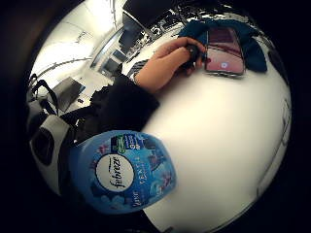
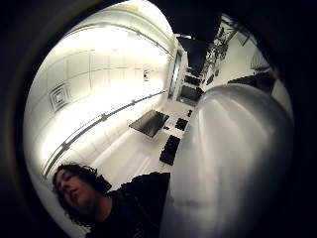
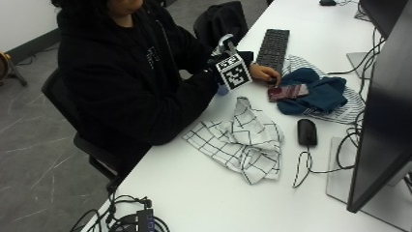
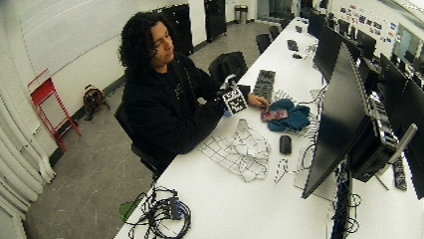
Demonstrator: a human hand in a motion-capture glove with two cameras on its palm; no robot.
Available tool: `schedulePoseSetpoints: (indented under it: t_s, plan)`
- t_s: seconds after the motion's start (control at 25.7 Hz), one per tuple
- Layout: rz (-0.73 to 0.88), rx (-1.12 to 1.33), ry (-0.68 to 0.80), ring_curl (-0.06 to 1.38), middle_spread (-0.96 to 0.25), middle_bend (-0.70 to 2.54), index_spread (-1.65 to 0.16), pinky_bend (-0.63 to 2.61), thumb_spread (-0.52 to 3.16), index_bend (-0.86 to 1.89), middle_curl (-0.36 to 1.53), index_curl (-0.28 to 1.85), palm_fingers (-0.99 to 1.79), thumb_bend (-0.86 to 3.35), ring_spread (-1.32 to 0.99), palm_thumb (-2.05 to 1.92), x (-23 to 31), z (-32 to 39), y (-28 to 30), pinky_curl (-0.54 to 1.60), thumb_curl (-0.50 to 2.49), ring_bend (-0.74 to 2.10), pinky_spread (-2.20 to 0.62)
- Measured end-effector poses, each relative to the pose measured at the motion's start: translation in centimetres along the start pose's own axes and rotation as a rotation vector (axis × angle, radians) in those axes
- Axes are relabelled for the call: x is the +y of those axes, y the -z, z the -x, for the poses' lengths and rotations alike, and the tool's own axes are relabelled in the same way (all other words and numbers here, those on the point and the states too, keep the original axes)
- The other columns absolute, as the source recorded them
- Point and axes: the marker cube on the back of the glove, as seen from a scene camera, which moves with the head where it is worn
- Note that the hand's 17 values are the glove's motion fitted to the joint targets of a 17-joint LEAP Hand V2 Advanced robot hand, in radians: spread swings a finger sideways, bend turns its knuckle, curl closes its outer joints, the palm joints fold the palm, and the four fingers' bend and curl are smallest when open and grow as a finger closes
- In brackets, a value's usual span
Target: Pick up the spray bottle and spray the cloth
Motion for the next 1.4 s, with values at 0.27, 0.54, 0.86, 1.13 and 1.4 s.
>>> schedulePoseSetpoints:
  t_s: [0.27, 0.54, 0.86, 1.13, 1.4]
  plan:
    - [-0.008, -0.013, 0.017, 0.49, -0.21, 0.72, -0.27, 0.50, 0.56, 0.19, 0.55, 0.54, 1.41, -0.03, -0.23, 0.94, -0.2, 0.0, 0.0, 0.41, 0.68, 0.80, -0.34]
    - [0.047, -0.046, -0.015, 0.48, -0.21, 0.71, -0.27, 0.49, 0.56, 0.20, 0.55, 0.54, 1.40, -0.03, -0.22, 0.93, 0.1, -0.1, -0.1, 0.41, 0.69, 0.81, -0.34]
    - [0.214, 0.086, -0.060, 0.46, -0.19, 0.66, -0.27, 0.52, 0.69, 0.17, 0.52, 0.53, 1.32, -0.09, -0.20, 0.76, 0.1, 0.0, 1.4, 0.42, 0.63, 0.73, -0.30]
    - [0.328, 0.545, 0.032, 0.45, -0.20, 0.55, -0.31, 0.58, 0.79, -0.02, 0.49, 0.42, 1.03, -0.10, -0.21, 0.50, -0.5, 2.5, 6.2, 0.43, 0.51, 0.71, -0.27]
    - [0.324, 1.045, -0.159, 0.43, -0.15, 0.37, -0.37, 0.51, 0.83, 0.11, 0.43, 0.37, 0.31, -0.06, -0.17, 0.42, 0.7, 4.7, 16.1, 0.45, 0.45, 0.56, -0.01]
